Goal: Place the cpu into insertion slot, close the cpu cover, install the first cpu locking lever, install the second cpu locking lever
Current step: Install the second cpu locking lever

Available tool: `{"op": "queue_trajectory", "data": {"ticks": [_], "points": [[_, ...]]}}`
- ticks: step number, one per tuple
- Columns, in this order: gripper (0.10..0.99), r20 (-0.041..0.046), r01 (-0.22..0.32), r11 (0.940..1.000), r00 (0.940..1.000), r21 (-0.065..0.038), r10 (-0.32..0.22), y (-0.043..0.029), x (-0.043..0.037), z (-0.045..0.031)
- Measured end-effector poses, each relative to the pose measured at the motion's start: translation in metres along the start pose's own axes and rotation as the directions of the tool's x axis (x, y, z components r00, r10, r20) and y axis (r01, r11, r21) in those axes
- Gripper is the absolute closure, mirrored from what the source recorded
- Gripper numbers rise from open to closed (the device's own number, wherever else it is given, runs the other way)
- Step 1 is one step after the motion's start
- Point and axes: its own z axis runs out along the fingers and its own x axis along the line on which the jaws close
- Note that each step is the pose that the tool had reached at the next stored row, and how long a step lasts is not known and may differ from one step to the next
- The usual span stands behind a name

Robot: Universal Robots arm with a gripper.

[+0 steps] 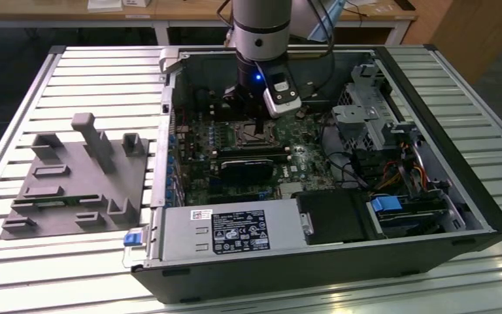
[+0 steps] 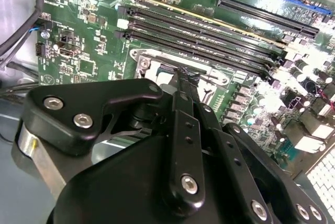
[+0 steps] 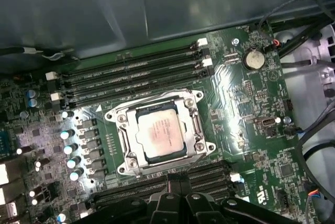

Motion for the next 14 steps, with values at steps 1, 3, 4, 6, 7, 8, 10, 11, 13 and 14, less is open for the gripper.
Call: {"op": "queue_trajectory", "data": {"ticks": [1, 3, 4, 6, 7, 8, 10, 11, 13, 14], "points": [[0.984, -0.0005, 0.000, 1.0000, 1.0000, -0.002, 0.000, -0.0010, 0.0003, 0.0002], [0.984, -0.0009, 0.000, 1.0000, 1.0000, -0.004, 0.000, -0.0021, 0.0011, 0.0005], [0.984, -0.0010, 0.000, 1.0000, 1.0000, -0.004, 0.000, -0.0027, 0.0016, 0.0006], [0.984, -0.0016, -0.001, 1.0000, 1.0000, -0.006, 0.001, -0.0041, 0.0028, 0.0011], [0.984, -0.0019, -0.001, 1.0000, 1.0000, -0.008, 0.001, -0.0048, 0.0033, 0.0016], [0.984, -0.0022, -0.001, 1.0000, 1.0000, -0.009, 0.001, -0.0054, 0.0039, 0.0023], [0.984, -0.0028, -0.001, 0.9999, 1.0000, -0.012, 0.001, -0.0066, 0.0049, 0.0038], [0.984, -0.0031, -0.001, 0.9999, 1.0000, -0.012, 0.001, -0.0070, 0.0057, 0.0045], [0.984, -0.0036, -0.001, 0.9999, 1.0000, -0.014, 0.001, -0.0074, 0.0066, 0.0055], [0.984, -0.0037, -0.001, 0.9999, 1.0000, -0.014, 0.001, -0.0074, 0.0066, 0.0055]]}}
